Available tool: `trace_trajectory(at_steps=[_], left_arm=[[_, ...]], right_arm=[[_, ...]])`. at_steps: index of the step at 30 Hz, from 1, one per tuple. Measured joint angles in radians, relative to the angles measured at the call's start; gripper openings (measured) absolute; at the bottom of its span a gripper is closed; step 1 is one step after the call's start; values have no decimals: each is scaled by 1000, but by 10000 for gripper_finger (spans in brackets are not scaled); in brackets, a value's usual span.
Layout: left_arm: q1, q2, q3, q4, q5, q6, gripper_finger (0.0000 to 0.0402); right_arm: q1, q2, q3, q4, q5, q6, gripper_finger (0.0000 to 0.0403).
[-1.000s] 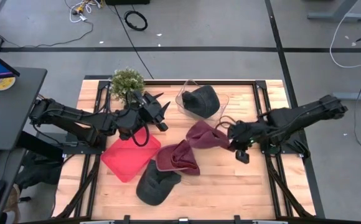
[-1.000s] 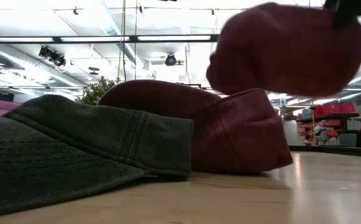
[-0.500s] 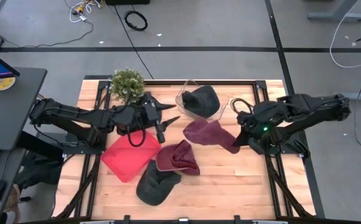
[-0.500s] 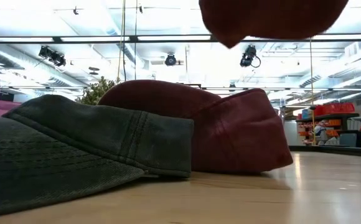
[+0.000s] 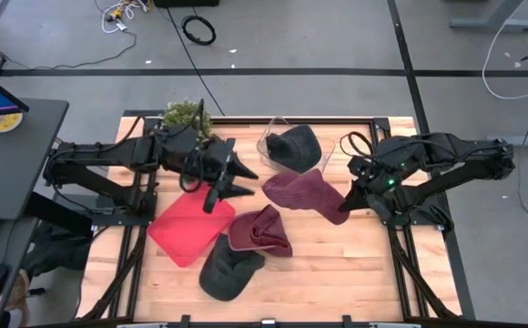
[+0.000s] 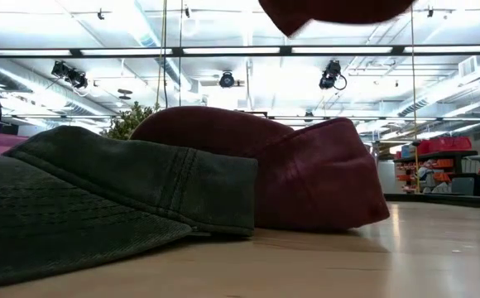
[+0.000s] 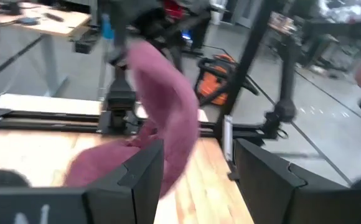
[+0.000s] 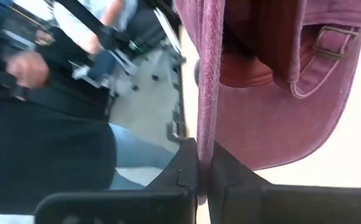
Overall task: Pick & Place hat
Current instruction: Put the right red cap into the red bin
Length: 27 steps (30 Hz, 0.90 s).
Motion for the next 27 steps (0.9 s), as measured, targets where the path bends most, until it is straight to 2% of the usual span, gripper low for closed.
trace_trajectory(at_steps=[5,10,13,23,27], left_arm=[[1,0,0,-5,6,3,200],[1,0,0,-13,-67,8,200],[1,0,0,-12,-75,24,200],[0,20,-1,-9,98,-15,200],[1,38,-2,-17,110,-19,200]], right_arm=[[-19,10,0,100,-25,0,4],[-20,29,0,158,-62,9,4],[-20,46,0,165,-76,11,3],[-45,85,0,184,-86,-21,2],[-64,85,0,208,-109,-24,2]])
